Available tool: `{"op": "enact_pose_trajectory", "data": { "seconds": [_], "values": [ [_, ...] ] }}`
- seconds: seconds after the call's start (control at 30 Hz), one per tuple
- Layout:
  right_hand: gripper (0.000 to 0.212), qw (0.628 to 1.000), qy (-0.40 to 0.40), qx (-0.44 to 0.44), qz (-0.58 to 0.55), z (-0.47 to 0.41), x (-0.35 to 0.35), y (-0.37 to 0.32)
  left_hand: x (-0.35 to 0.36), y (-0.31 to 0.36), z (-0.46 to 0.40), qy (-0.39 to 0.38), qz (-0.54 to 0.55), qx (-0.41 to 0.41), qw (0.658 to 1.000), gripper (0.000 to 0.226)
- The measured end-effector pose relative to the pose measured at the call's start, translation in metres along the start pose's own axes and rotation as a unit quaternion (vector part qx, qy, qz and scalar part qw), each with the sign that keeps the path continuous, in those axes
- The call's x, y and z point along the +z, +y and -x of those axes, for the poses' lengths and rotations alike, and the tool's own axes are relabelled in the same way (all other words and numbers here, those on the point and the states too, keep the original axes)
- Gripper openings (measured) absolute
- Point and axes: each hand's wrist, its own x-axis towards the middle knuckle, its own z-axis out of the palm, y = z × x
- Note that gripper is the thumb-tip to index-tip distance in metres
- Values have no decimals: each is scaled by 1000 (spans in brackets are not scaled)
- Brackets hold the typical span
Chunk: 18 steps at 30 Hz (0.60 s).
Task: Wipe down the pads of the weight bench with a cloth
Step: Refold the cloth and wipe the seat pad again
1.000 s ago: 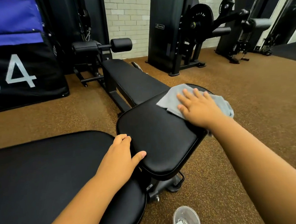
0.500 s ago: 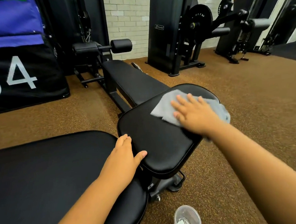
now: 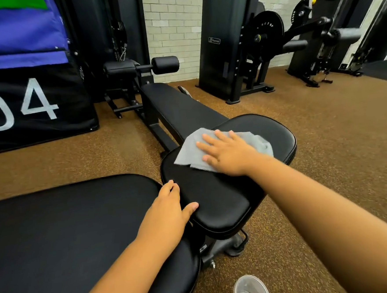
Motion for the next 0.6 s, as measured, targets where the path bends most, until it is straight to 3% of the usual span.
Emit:
{"op": "enact_pose_trajectory", "data": {
  "seconds": [0.1,0.2,0.4,0.5,0.6],
  "values": [
    [55,994,-4,109,-18,-13,-9,51,1,-1,1,0,6,2,1000,73],
    [55,985,9,171,-7,-26,-7,54,1,-2,1,4,3,6,1000,73],
    [54,1000,7,-7,23,-39,1,-38,0,-4,-2,7,-19,9,1000,74],
    [55,998,-13,-66,17,-43,-2,-36,1,-4,-2,9,-28,9,1000,74],
    [56,999,3,-16,33,-54,-9,6,2,-4,-1,10,-22,11,1000,74]
  ]
}}
